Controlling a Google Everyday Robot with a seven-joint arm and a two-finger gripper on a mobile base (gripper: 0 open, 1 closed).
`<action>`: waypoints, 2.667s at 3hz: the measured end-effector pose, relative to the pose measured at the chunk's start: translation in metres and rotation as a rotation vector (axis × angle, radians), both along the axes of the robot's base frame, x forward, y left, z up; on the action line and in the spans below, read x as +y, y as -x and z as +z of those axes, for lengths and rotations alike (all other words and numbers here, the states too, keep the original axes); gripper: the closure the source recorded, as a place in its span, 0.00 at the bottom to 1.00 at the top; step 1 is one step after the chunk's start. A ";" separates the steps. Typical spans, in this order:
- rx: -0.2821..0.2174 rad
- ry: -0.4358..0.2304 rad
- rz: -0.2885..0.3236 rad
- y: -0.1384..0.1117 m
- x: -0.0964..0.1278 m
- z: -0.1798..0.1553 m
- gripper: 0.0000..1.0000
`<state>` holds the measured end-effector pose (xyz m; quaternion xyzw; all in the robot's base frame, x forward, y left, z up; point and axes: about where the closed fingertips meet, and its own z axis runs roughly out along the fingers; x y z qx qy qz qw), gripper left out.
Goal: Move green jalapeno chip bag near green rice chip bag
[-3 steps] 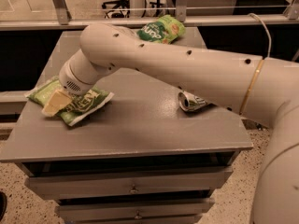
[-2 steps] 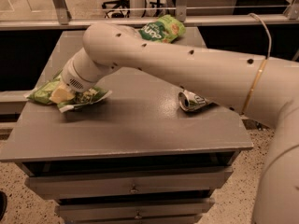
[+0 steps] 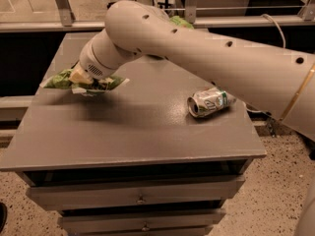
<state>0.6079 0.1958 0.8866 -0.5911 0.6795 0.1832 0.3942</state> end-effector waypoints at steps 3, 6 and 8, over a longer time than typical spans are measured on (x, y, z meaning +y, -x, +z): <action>-0.118 0.224 -0.160 -0.025 -0.095 0.034 1.00; -0.235 0.327 -0.400 -0.125 -0.291 0.057 1.00; -0.214 0.228 -0.376 -0.173 -0.335 0.038 0.66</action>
Offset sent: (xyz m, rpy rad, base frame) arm -0.0055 -0.0080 0.0076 -0.0487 -0.0241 -0.0173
